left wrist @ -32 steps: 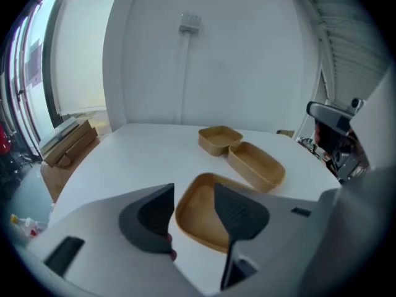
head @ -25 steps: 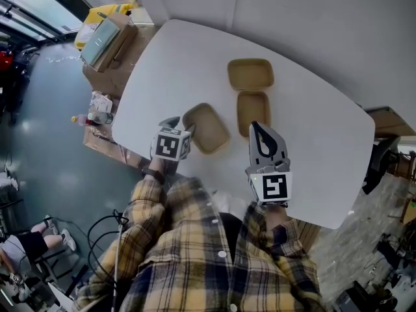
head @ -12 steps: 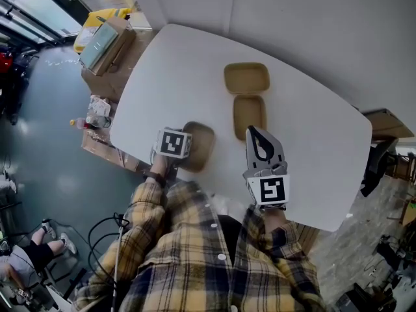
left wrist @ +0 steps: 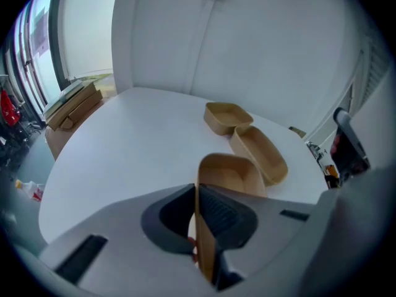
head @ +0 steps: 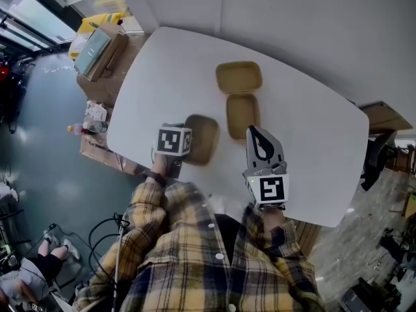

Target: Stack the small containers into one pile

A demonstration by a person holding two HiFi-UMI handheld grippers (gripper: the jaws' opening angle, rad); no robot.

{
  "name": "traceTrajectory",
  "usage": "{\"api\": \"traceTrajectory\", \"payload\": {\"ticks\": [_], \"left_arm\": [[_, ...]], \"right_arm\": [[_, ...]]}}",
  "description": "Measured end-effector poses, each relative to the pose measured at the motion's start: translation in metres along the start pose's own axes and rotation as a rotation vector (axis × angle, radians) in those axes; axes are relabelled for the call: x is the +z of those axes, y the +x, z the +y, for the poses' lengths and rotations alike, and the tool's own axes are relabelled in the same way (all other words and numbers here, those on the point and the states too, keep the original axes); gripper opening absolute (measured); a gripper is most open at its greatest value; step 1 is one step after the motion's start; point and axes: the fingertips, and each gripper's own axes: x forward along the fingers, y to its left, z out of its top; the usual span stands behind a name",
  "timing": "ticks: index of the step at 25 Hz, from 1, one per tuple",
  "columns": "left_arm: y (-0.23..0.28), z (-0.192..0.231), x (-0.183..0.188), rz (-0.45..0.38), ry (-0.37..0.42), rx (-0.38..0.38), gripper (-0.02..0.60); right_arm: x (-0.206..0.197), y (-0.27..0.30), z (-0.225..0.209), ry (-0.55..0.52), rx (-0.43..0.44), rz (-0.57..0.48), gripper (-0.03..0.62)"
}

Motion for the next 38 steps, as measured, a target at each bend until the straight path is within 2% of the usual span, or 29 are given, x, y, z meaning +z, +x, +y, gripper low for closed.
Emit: {"api": "traceTrajectory", "payload": {"ticks": [7, 12, 15, 19, 26, 33, 38], "left_arm": [[-0.019, -0.038, 0.055, -0.096, 0.026, -0.084, 0.032], [-0.017, -0.067, 0.091, -0.147, -0.064, -0.172, 0.032], [-0.004, -0.082, 0.103, -0.147, -0.111, -0.205, 0.032], [0.022, -0.099, 0.111, -0.123, -0.118, -0.200, 0.032], [0.056, -0.115, 0.114, -0.100, -0.237, -0.213, 0.032], [0.070, -0.113, 0.095, -0.062, -0.236, -0.162, 0.032], [0.069, -0.097, 0.082, -0.025, -0.204, -0.120, 0.032]], "right_arm": [[-0.003, -0.009, -0.022, 0.021, -0.068, 0.000, 0.015], [-0.005, -0.017, -0.037, 0.027, -0.109, -0.001, 0.015], [-0.009, -0.021, -0.042, 0.031, -0.125, 0.011, 0.015], [-0.015, -0.024, -0.049, 0.046, -0.140, 0.021, 0.015], [-0.025, -0.028, -0.067, 0.077, -0.173, 0.039, 0.015], [-0.032, -0.023, -0.076, 0.084, -0.166, 0.047, 0.015], [-0.036, -0.012, -0.075, 0.100, -0.144, 0.052, 0.015]]}}
